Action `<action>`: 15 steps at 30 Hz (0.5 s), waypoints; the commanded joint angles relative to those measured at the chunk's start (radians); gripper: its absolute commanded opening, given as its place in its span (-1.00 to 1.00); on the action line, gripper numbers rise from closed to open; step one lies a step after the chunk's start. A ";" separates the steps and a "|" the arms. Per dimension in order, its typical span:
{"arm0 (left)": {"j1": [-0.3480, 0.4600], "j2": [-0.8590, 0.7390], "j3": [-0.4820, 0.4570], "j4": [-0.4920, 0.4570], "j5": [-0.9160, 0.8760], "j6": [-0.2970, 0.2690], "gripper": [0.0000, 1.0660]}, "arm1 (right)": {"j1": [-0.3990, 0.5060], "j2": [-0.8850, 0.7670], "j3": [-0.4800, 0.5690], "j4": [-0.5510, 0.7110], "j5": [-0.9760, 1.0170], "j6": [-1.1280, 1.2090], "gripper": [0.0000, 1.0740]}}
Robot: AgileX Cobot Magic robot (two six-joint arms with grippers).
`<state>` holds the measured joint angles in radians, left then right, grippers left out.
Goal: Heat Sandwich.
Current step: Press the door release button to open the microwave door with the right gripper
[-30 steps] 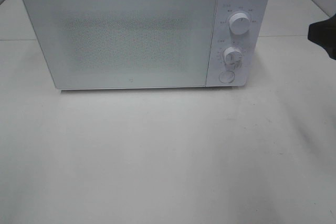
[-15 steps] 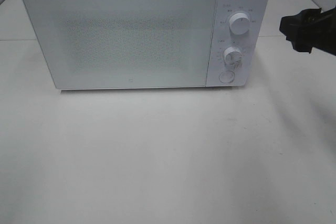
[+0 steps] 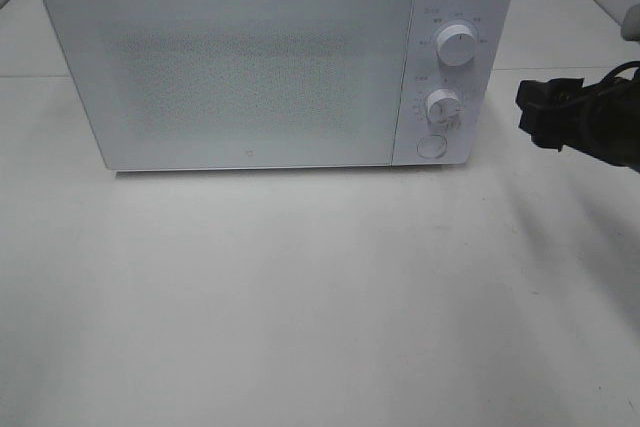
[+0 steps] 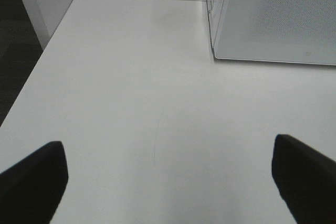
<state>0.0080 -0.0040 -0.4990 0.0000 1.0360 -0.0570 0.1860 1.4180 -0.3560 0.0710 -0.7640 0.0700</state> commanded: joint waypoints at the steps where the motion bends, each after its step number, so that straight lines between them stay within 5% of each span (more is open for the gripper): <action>1: 0.003 -0.027 0.004 -0.008 -0.008 0.000 0.90 | 0.032 0.019 0.016 0.053 -0.069 -0.061 0.42; 15: 0.003 -0.027 0.004 -0.008 -0.008 0.000 0.90 | 0.273 0.215 0.047 0.314 -0.252 -0.121 0.42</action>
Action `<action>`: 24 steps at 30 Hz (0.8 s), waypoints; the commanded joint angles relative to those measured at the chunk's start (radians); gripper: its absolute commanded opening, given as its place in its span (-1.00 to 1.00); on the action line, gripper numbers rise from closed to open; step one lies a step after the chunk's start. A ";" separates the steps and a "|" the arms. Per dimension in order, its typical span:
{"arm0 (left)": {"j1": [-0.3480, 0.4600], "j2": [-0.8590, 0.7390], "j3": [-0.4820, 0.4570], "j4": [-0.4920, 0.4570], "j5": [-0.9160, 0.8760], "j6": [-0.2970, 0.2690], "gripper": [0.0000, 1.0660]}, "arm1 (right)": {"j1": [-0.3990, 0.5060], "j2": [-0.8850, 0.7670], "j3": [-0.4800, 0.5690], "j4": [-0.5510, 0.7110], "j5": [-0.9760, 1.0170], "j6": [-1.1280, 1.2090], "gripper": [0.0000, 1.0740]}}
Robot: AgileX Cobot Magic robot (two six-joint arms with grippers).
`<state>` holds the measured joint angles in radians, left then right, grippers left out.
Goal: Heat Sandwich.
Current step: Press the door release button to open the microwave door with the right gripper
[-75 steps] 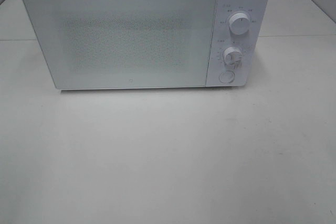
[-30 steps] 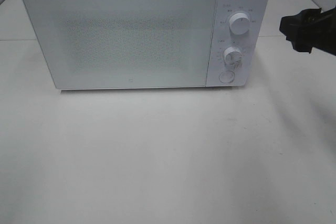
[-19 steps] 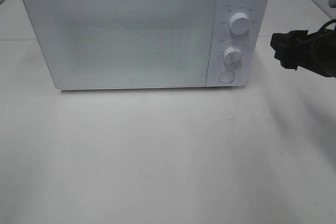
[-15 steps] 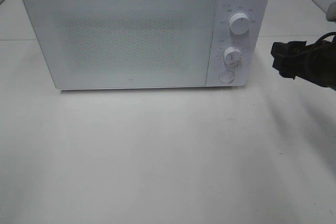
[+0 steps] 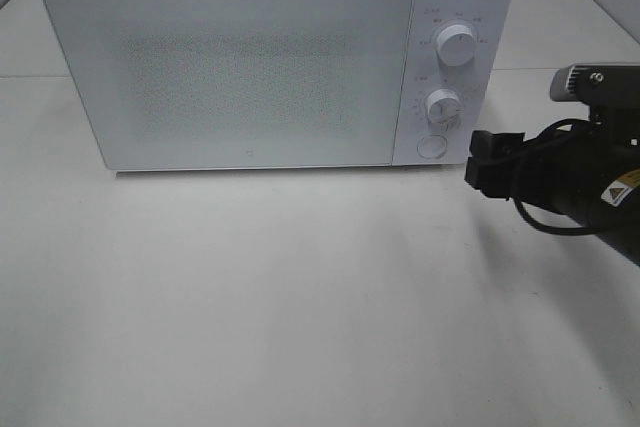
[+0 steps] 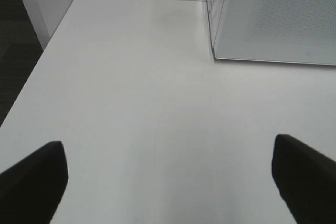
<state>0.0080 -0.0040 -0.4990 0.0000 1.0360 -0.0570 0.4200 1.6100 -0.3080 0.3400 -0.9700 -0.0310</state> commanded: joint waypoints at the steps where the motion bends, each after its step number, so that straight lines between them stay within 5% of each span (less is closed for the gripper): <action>1: 0.003 -0.027 0.004 -0.008 -0.008 0.000 0.90 | 0.058 0.034 -0.001 0.067 -0.057 -0.020 0.42; 13: 0.003 -0.027 0.004 -0.008 -0.008 0.000 0.90 | 0.241 0.142 -0.001 0.263 -0.155 -0.039 0.42; 24: 0.003 -0.027 0.004 -0.008 -0.008 0.000 0.90 | 0.259 0.142 -0.001 0.295 -0.145 -0.047 0.42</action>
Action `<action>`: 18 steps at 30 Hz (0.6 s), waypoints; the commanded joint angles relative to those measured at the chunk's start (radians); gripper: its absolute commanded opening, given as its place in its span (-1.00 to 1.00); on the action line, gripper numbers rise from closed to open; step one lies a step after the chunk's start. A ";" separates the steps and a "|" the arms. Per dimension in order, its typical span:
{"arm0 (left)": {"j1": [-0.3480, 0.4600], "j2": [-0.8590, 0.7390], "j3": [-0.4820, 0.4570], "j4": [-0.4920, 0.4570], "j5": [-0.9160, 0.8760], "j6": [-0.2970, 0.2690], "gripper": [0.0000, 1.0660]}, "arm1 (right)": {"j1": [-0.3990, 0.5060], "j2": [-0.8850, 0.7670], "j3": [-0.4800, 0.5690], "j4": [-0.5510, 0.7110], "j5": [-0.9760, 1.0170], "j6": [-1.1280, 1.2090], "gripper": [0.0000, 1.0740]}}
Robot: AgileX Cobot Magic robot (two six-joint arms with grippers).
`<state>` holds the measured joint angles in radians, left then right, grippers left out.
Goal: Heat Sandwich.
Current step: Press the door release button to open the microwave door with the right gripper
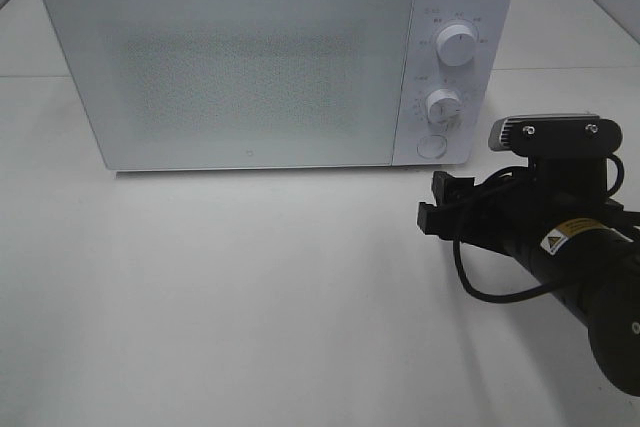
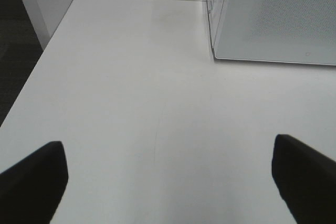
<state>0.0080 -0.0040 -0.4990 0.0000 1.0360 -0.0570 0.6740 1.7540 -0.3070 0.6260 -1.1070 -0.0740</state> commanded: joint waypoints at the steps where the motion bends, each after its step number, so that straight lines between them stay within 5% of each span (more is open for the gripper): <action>1: 0.003 -0.027 0.004 -0.008 -0.008 0.000 0.90 | 0.005 -0.002 -0.002 0.010 -0.007 0.005 0.42; 18: 0.003 -0.027 0.004 -0.008 -0.008 0.000 0.90 | 0.005 -0.002 -0.002 0.007 0.003 0.778 0.42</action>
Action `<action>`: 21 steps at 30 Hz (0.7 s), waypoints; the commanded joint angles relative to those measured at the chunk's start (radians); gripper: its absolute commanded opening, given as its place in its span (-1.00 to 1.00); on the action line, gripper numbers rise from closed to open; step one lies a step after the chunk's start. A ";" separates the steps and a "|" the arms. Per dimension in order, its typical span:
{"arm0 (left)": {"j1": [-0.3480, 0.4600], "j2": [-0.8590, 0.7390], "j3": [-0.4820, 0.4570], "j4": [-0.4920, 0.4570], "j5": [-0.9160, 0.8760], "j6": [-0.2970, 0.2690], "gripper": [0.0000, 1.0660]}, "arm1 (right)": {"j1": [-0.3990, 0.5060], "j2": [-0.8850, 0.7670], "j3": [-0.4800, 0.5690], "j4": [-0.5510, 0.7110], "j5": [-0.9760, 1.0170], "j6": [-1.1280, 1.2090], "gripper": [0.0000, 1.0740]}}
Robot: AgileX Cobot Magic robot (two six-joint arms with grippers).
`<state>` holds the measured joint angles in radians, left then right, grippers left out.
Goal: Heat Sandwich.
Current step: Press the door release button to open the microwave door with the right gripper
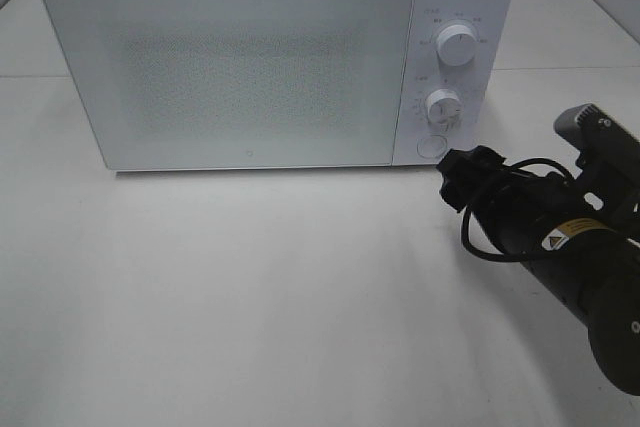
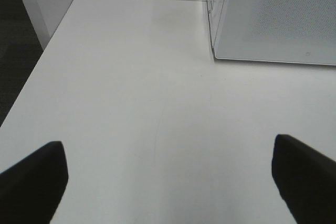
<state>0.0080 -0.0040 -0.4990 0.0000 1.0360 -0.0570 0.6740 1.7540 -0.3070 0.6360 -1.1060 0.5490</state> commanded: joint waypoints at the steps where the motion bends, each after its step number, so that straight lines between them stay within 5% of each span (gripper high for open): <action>1: 0.003 -0.027 0.004 -0.008 -0.008 0.000 0.90 | 0.005 -0.002 -0.002 -0.003 0.002 0.219 0.42; 7: 0.003 -0.027 0.004 -0.008 -0.008 0.000 0.90 | 0.005 -0.002 -0.002 -0.031 0.003 0.614 0.42; 15: 0.003 -0.027 0.004 -0.008 -0.008 0.000 0.90 | 0.005 -0.002 -0.002 -0.038 0.008 0.792 0.36; 20: 0.003 -0.027 0.004 -0.008 -0.008 0.000 0.90 | 0.005 -0.002 -0.002 -0.031 0.011 0.819 0.08; 21: 0.003 -0.027 0.004 -0.008 -0.008 0.000 0.90 | 0.005 -0.002 -0.002 -0.026 0.012 0.819 -0.15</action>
<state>0.0080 -0.0040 -0.4990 0.0000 1.0360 -0.0570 0.6740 1.7540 -0.3070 0.6100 -1.1030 1.3620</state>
